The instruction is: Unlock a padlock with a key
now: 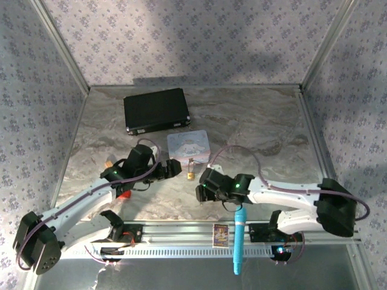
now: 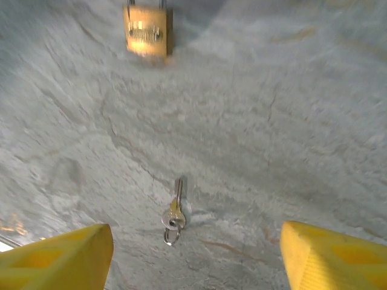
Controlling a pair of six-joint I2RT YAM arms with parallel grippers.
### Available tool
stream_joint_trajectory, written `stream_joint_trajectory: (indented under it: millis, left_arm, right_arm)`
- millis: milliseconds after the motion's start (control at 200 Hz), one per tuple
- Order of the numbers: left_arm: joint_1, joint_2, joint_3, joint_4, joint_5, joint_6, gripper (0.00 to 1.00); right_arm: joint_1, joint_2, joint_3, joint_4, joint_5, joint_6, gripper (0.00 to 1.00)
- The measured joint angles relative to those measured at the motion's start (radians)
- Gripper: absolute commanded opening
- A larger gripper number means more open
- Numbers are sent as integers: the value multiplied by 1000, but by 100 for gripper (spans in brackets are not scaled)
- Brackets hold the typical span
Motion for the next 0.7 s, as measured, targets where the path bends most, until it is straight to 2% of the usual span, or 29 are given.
stream_joint_trajectory:
  millis: [315,700]
  left_arm:
    - [-18,-8,-27,-2,-14,-37,100]
    - [-33,-8,-41,14,-29,-60,100]
  right_arm:
    - [64,146,38,30,0,79,47]
    - [78,195,48,37,-5,128,39]
